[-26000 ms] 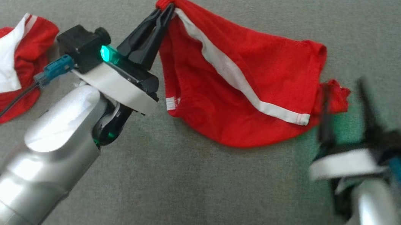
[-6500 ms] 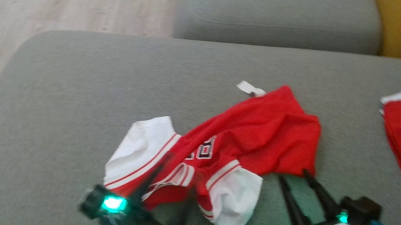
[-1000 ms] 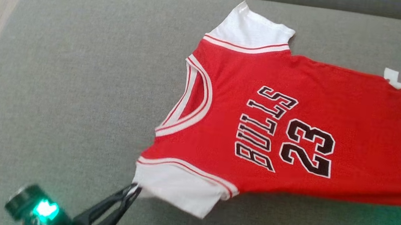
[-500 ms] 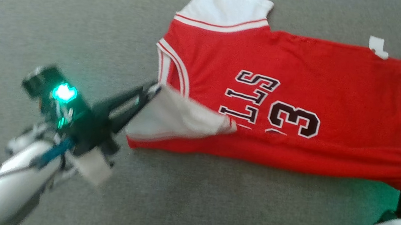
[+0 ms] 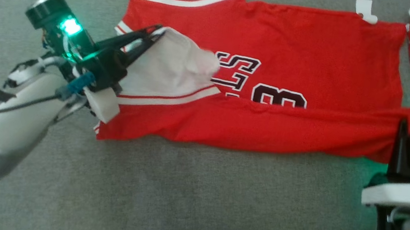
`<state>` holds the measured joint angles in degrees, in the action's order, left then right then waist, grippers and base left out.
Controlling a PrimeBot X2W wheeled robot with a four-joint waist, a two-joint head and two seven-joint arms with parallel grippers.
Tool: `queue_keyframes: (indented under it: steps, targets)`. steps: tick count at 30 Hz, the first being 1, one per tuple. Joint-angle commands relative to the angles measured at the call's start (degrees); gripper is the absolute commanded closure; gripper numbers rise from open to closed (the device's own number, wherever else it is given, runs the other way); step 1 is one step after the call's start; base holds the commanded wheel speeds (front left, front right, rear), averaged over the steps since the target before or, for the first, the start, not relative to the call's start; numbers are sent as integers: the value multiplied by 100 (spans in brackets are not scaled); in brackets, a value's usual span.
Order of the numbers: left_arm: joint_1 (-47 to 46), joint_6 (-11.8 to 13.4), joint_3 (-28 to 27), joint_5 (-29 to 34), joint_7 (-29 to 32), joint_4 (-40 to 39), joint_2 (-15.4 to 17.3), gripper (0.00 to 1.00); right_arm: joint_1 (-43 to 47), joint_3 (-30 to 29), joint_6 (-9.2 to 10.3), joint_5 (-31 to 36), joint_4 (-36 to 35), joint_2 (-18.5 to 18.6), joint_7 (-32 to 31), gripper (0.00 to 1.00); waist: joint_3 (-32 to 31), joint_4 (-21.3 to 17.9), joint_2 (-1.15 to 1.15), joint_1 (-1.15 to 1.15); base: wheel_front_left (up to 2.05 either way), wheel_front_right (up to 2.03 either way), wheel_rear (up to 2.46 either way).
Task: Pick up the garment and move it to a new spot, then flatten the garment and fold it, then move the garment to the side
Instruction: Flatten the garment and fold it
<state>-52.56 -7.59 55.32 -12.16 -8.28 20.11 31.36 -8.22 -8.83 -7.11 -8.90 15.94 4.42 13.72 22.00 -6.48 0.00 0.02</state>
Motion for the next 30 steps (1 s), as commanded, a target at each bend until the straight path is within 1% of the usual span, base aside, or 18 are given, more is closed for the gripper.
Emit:
queue_keyframes:
  steps: [1,5,7,8,9,10,11,14,16,19,20,25,28,30]
  targets:
    - [-416,12,-110,-64,-136,165,160,100,-253,143,-37,-15,-48,54,98,100,153,-140,0,-2,0,0,0]
    - [-620,11,-42,-62,-282,514,135,100,-473,100,-37,38,109,54,118,100,213,-148,0,-2,0,0,0]
    - [-697,82,-123,-96,-399,687,79,100,-597,103,-37,62,198,47,124,100,233,-141,0,-2,0,0,0]
    - [-721,159,-164,-94,-450,751,51,100,-644,105,-37,64,222,42,125,98,239,-133,0,-2,0,0,0]
    - [-726,246,-217,-114,-493,811,16,100,-675,106,-37,56,258,37,125,67,239,-122,0,-2,0,0,0]
    - [-722,343,-268,-126,-533,857,-18,49,-694,101,-37,34,310,31,126,13,236,-101,0,-2,0,0,0]
    - [-704,441,-318,-141,-567,886,-54,0,-711,86,-37,26,337,27,126,0,226,-77,0,-2,0,0,0]
    - [-486,703,-476,-289,-621,898,-121,0,-679,41,-37,41,334,15,127,0,131,-17,0,-2,0,0,0]
    - [-175,920,-647,-519,-636,823,-143,0,-591,-6,-37,48,279,3,127,0,38,10,0,-2,0,0,0]
    - [500,1166,-863,-987,-630,602,-177,0,-387,-76,-37,54,199,-17,127,0,-114,60,0,-2,0,0,0]
    - [1035,1287,-993,-1388,-550,426,-226,0,-252,-97,-37,32,168,-35,127,0,-213,84,0,-2,0,0,0]
    - [2038,1486,-1150,-2098,-275,76,-269,0,-35,-102,-37,-65,177,-71,128,0,-347,121,0,-2,0,0,0]
    - [2362,1446,-1236,-2492,-136,-23,-343,0,-5,-70,-37,-103,208,-83,128,0,-361,113,0,-2,0,0,0]
    - [2500,1438,-1208,-2594,-8,-4,-330,0,-11,-57,-37,-120,241,-87,128,0,-358,92,0,-2,0,0,0]
